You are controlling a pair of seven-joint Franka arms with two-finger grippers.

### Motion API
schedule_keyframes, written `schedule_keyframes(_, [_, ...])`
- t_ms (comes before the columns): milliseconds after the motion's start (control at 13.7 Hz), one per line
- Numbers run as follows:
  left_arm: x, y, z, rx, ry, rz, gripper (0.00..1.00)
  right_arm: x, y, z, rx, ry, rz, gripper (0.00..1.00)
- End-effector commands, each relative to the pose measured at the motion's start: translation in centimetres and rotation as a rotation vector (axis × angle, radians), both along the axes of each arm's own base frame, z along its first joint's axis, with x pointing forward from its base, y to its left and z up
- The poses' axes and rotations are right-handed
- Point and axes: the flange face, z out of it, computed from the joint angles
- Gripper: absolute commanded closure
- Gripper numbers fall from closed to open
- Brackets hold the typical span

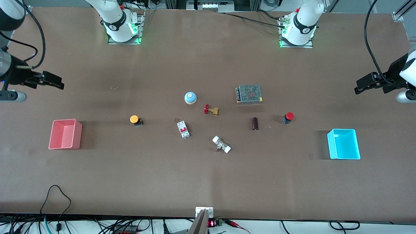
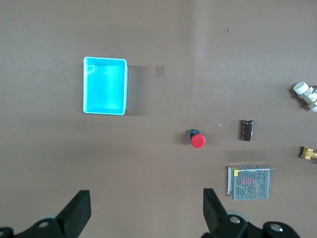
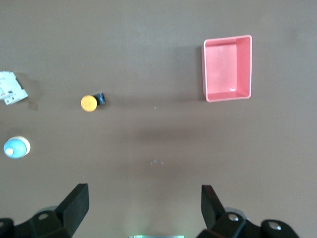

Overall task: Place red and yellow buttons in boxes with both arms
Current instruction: 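Move the right gripper toward the yellow button while the left gripper reaches the red button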

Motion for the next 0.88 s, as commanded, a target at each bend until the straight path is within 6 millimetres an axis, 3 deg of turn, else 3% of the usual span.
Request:
schedule_keyframes(0, [-0.9, 0.1, 0.2, -0.001, 0.000, -0.022, 0.00, -1.1, 0.7, 1.1, -0.005, 0.008, 0.008, 0.00])
schedule_keyframes(293, [-0.8, -0.4, 0.6, -0.011, -0.012, -0.026, 0.00, 0.1, 5.0, -0.8, -0.018, 0.009, 0.018, 0.00])
schedule_keyframes(439, [-0.5, -0.7, 0.2, -0.010, -0.008, -0.029, 0.00, 0.0, 5.4, -0.9, -0.020, 0.009, 0.012, 0.00])
schedule_keyframes(585, [0.6, -1.1, -2.2, -0.008, 0.035, -0.035, 0.00, 0.6, 5.7, -2.4, -0.016, 0.029, 0.007, 0.00])
schedule_keyframes(805, [2.9, -1.8, -6.5, -0.024, 0.090, -0.047, 0.00, 1.7, 8.6, -5.5, -0.033, 0.001, 0.059, 0.00])
